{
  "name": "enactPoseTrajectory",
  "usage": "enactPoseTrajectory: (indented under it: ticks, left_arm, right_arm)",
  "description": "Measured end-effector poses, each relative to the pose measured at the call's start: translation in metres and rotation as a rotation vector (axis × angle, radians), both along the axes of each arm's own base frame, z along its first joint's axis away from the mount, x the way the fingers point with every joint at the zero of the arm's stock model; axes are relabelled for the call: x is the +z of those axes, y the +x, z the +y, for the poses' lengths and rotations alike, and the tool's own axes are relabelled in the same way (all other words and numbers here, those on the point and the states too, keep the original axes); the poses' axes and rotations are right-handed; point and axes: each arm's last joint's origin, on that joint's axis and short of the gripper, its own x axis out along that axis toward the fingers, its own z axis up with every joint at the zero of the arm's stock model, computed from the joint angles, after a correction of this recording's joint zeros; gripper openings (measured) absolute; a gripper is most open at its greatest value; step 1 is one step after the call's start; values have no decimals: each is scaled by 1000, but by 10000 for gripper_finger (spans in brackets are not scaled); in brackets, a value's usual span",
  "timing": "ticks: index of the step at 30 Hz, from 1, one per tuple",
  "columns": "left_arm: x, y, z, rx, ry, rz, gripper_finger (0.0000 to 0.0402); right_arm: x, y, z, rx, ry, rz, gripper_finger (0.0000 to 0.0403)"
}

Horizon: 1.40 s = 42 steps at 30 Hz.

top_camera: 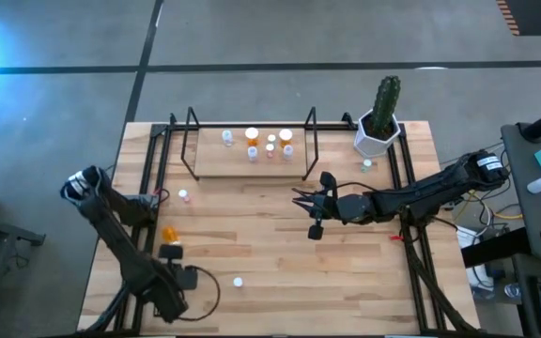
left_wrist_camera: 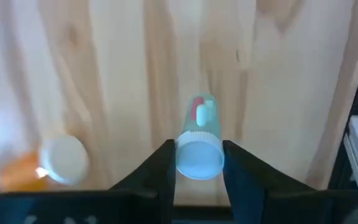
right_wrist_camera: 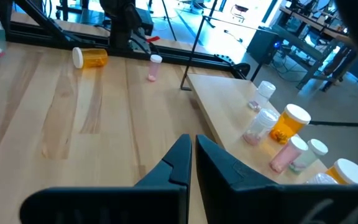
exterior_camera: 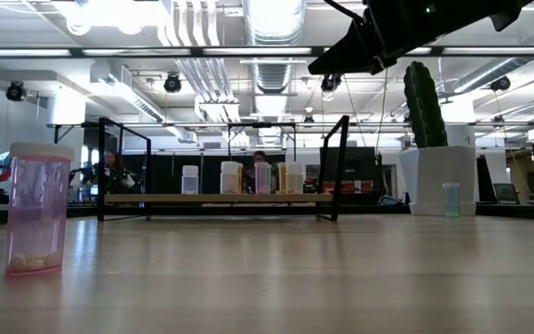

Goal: Pick and place medicine bottles onto shelf by color
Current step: Put the bottom green pill bottle on the shelf

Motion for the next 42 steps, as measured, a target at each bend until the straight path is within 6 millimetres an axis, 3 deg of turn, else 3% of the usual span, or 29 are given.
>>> enactPoseTrajectory:
  ticks: [6, 14, 18, 22, 32, 42]
  left_arm:
    - [27, 29, 58, -18, 48, -28, 94]
    - [55, 74, 173, 23, 80, -72, 92]
    - [61, 91, 228, 87, 101, -83, 92]
    - [61, 108, 270, 111, 126, -91, 91]
    - [46, 141, 348, 139, 175, -22, 91]
    - [24, 142, 404, 186, 207, 76, 91]
  right_arm:
    - [0, 0, 0, 0, 0, 0, 12]
    - [0, 0, 0, 2, -6, 2, 12]
    - [0, 0, 0, 4, -14, 5, 12]
    - [0, 0, 0, 4, -15, 7, 12]
    - [0, 0, 0, 5, -17, 8, 12]
    - [0, 0, 0, 5, -18, 8, 12]
